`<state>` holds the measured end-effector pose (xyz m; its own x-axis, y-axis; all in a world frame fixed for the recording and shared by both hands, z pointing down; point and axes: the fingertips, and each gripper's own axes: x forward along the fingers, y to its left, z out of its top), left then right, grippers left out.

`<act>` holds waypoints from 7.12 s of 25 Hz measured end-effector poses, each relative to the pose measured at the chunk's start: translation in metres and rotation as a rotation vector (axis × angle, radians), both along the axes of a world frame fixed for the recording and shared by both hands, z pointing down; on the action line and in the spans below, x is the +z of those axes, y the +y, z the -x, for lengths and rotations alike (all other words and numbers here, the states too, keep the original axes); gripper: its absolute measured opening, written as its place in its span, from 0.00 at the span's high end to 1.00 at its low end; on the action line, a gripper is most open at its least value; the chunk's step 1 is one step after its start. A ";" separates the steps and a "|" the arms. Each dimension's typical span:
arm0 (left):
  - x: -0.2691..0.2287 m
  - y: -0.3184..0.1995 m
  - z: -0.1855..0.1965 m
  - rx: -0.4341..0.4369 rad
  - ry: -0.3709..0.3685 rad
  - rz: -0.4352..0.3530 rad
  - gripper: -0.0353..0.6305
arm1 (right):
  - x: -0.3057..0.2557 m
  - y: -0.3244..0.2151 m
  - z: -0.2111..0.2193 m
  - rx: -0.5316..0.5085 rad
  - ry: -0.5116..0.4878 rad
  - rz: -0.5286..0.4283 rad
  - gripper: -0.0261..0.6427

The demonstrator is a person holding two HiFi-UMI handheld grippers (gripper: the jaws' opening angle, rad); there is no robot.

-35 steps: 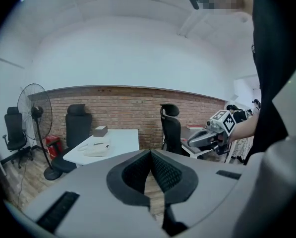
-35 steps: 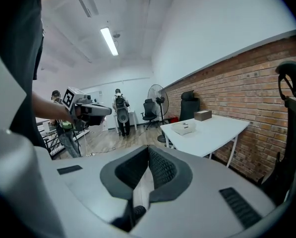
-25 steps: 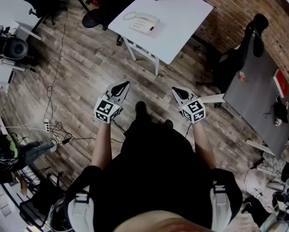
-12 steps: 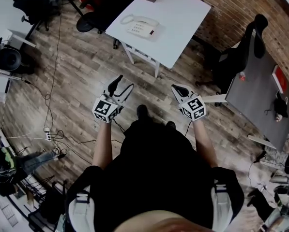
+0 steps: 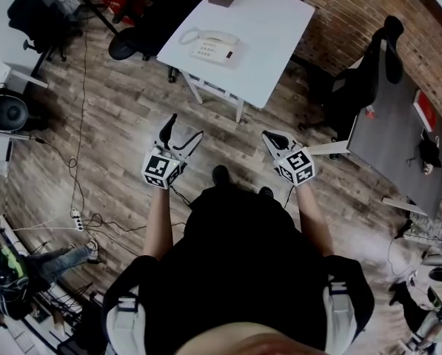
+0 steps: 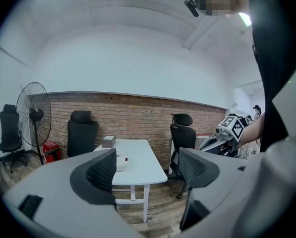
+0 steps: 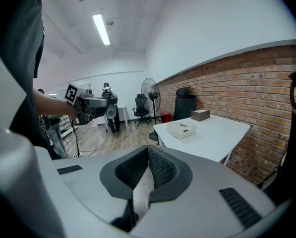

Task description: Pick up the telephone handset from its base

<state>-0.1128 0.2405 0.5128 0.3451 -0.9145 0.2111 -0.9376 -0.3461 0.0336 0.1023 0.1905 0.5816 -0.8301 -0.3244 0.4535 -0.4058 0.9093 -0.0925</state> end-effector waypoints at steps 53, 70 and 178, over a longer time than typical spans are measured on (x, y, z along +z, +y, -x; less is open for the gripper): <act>0.021 -0.059 0.043 0.174 -0.087 0.070 0.36 | 0.024 -0.043 0.062 0.115 -0.018 0.041 0.96; 0.017 -0.129 0.057 0.157 -0.128 0.098 0.36 | 0.022 -0.120 0.075 0.077 -0.012 0.053 0.96; 0.138 -0.470 0.074 0.695 -0.508 0.354 0.36 | 0.062 -0.420 0.071 0.289 0.050 0.119 0.96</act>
<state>-0.1870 -0.2290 0.6507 0.5809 -0.3907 0.7141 -0.4548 -0.8834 -0.1134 0.0316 -0.2292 0.6434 -0.6868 -0.4860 0.5405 -0.6526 0.7396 -0.1643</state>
